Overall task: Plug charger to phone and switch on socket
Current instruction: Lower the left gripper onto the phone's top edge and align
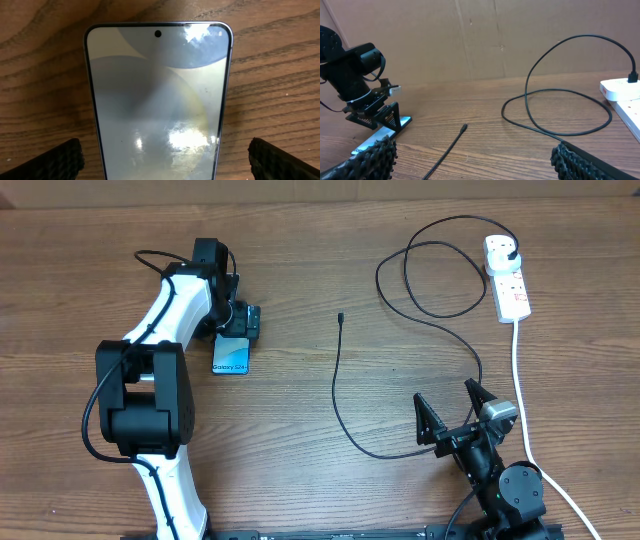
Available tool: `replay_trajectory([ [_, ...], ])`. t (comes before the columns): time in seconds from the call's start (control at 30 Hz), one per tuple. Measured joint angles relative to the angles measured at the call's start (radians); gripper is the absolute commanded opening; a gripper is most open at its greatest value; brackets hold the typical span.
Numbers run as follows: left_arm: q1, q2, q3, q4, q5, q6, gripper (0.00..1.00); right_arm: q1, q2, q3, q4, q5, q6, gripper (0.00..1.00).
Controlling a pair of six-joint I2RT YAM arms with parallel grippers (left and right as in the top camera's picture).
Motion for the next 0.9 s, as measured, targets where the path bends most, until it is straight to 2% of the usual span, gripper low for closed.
replay_trajectory([
  [0.9,0.000,0.028,0.000,0.011,0.000,0.000,1.00,0.000,0.000,0.000,0.000,0.000,0.000,1.00],
])
